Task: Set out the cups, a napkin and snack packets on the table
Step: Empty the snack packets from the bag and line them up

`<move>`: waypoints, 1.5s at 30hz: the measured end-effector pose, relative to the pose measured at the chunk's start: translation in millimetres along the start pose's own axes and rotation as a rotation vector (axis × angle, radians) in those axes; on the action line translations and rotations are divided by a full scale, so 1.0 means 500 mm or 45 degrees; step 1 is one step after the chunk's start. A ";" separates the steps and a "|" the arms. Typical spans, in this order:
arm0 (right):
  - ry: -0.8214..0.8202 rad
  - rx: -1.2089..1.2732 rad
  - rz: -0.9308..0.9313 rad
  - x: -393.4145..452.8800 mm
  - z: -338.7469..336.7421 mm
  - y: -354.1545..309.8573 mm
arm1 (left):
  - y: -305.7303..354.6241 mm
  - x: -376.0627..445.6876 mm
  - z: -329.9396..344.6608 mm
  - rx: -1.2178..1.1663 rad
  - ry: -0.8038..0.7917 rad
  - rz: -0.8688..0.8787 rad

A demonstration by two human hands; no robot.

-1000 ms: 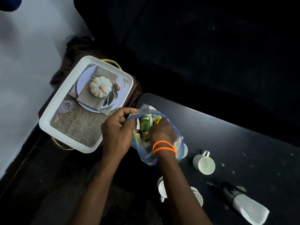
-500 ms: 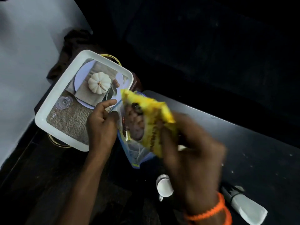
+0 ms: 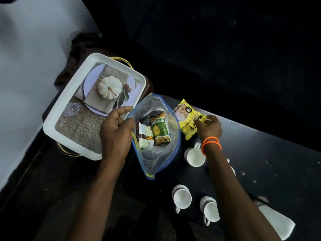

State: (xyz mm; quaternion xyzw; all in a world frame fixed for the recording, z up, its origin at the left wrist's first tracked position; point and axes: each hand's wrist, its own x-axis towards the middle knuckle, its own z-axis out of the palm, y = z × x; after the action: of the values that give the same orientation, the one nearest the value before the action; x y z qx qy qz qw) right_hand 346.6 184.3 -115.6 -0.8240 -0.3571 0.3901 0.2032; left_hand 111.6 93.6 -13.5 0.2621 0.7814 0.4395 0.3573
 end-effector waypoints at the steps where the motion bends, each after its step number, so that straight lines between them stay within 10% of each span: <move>1: 0.053 -0.021 0.011 -0.006 0.000 0.001 | 0.000 -0.001 0.001 -0.008 -0.006 0.012; 6: 0.282 0.464 -0.245 -0.117 -0.060 -0.083 | -0.006 0.000 0.006 -0.006 -0.053 0.029; 10: -0.026 0.733 -0.748 -0.260 -0.098 -0.160 | -0.003 0.005 0.012 -0.036 -0.063 0.016; 17: -0.602 -0.656 -0.393 -0.217 0.113 -0.166 | 0.004 -0.003 0.035 -0.043 -0.058 0.036; 23: -0.353 -0.869 -0.348 -0.169 0.210 -0.095 | -0.010 -0.006 0.041 -0.005 -0.072 0.016; 35: -0.537 -0.055 -0.968 -0.344 -0.138 -0.215 | -0.024 0.025 0.001 -0.086 0.130 -0.075; 40: -0.335 0.550 -0.571 -0.243 -0.183 -0.187 | -0.034 0.030 -0.005 -0.097 0.113 -0.115; 45: -0.200 0.311 0.110 -0.050 -0.014 -0.057 | -0.028 0.024 0.008 -0.138 0.070 -0.085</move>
State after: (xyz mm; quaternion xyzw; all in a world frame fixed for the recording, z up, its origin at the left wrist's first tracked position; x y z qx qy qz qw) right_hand 328.7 184.1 -81.2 -0.7748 -0.2860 0.5022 0.2565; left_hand 106.3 97.9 -31.0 0.2040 0.7741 0.4762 0.3638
